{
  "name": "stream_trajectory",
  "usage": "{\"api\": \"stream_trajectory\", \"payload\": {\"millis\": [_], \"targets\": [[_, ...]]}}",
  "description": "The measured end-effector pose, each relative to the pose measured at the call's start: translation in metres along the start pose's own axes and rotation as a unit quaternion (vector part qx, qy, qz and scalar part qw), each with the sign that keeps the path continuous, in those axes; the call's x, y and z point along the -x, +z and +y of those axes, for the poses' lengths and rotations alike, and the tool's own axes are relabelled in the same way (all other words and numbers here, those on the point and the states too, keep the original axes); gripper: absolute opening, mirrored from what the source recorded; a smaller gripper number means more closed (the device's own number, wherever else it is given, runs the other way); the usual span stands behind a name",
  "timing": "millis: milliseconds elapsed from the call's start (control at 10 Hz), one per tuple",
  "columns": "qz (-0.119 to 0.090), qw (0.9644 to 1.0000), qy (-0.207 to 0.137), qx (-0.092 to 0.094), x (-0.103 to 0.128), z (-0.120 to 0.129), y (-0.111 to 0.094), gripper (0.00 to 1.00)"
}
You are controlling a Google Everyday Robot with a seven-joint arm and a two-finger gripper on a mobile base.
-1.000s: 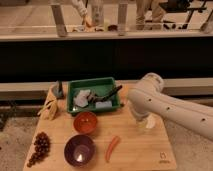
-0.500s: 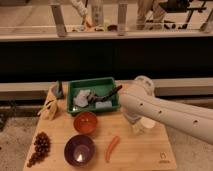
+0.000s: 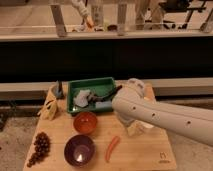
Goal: Stack bowls on top of each other
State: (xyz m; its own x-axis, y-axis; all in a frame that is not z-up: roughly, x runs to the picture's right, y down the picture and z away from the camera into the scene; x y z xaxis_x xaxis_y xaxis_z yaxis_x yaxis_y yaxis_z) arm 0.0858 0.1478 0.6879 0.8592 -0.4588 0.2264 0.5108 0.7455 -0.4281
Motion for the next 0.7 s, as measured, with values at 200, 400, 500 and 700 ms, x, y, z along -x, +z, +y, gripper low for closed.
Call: {"api": "stream_trajectory", "payload": {"millis": [200, 400, 500, 700], "targets": [[0.000, 0.9999, -0.014, -0.003, 0.007, 0.000, 0.002, 0.80], [0.000, 0.9994, -0.035, -0.004, 0.018, 0.001, 0.005, 0.80], [0.000, 0.9990, -0.044, -0.005, 0.021, 0.001, 0.007, 0.80], [0.000, 0.9982, -0.060, -0.008, 0.029, 0.000, 0.011, 0.80]]}}
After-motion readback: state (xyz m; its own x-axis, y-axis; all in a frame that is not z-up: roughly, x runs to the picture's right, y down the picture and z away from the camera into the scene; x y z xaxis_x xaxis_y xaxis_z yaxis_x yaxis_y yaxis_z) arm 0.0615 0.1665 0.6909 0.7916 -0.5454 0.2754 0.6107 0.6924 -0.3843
